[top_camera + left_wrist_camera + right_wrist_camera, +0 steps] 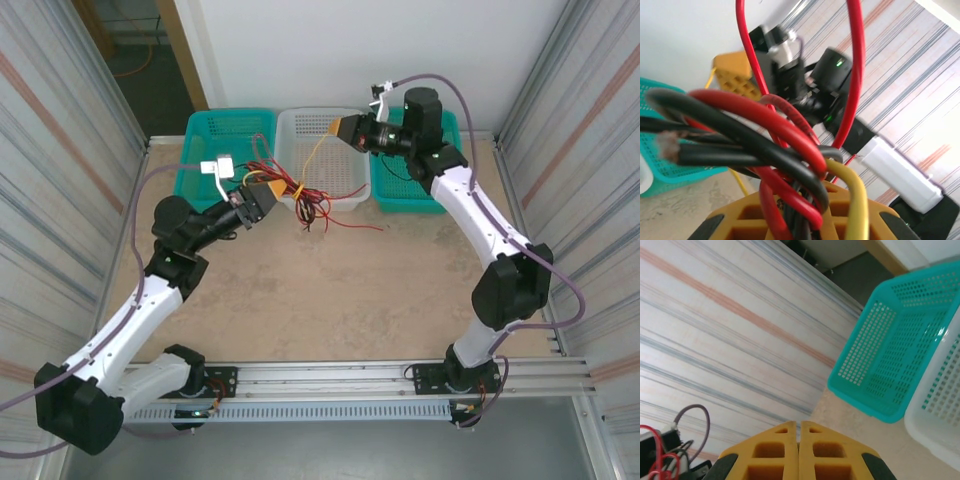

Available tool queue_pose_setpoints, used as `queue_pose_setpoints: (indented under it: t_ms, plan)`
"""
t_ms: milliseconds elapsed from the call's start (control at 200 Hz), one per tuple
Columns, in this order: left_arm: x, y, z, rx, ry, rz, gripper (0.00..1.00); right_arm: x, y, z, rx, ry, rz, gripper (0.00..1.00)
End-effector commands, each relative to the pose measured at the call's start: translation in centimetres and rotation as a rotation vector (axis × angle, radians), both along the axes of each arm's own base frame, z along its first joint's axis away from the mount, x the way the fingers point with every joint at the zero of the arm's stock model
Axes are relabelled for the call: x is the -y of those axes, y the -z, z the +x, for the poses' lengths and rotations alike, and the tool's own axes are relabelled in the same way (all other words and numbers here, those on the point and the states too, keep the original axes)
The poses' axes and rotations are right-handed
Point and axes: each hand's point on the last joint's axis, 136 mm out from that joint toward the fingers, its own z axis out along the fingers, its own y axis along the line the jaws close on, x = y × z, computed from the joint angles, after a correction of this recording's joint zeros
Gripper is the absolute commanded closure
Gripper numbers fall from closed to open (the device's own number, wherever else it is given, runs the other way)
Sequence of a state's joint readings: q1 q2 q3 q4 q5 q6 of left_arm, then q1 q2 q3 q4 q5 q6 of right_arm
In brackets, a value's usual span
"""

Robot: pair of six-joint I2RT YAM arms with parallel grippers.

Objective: Untangle the cables

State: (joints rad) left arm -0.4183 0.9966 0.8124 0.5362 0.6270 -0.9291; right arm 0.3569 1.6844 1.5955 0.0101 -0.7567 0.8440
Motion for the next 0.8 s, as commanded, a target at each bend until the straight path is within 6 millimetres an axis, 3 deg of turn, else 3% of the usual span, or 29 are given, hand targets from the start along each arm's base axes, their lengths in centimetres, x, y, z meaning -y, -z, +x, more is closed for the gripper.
queue_pose_setpoints:
  t_ms: [0, 220, 351, 526, 626, 797]
  plan:
    - [-1.3, -7.3, -2.6, 0.168, 0.015, -0.149, 1.00, 0.0, -0.1, 1.7, 0.002, 0.035, 0.167, 1.00]
    - [-3.0, -13.8, -1.7, 0.331, -0.111, -0.251, 1.00, -2.5, 3.8, 1.1, -0.098, 0.026, 0.387, 1.00]
    - [-4.7, -15.3, -0.4, 0.399, -0.256, -0.303, 1.00, -4.6, 6.0, -0.5, -0.146, 0.019, 0.442, 1.00]
    - [-8.3, -13.6, 3.3, 0.346, -0.572, -0.287, 1.00, -5.9, 8.1, -3.0, -0.181, 0.020, 0.441, 1.00]
    - [-9.0, -12.7, 4.8, 0.379, -0.689, -0.186, 1.00, -6.3, 9.6, -4.7, -0.209, 0.009, 0.422, 1.00]
    - [-10.6, -8.8, 8.7, 0.321, -0.905, -0.008, 1.00, -6.3, 10.8, -7.9, -0.212, -0.011, 0.363, 1.00]
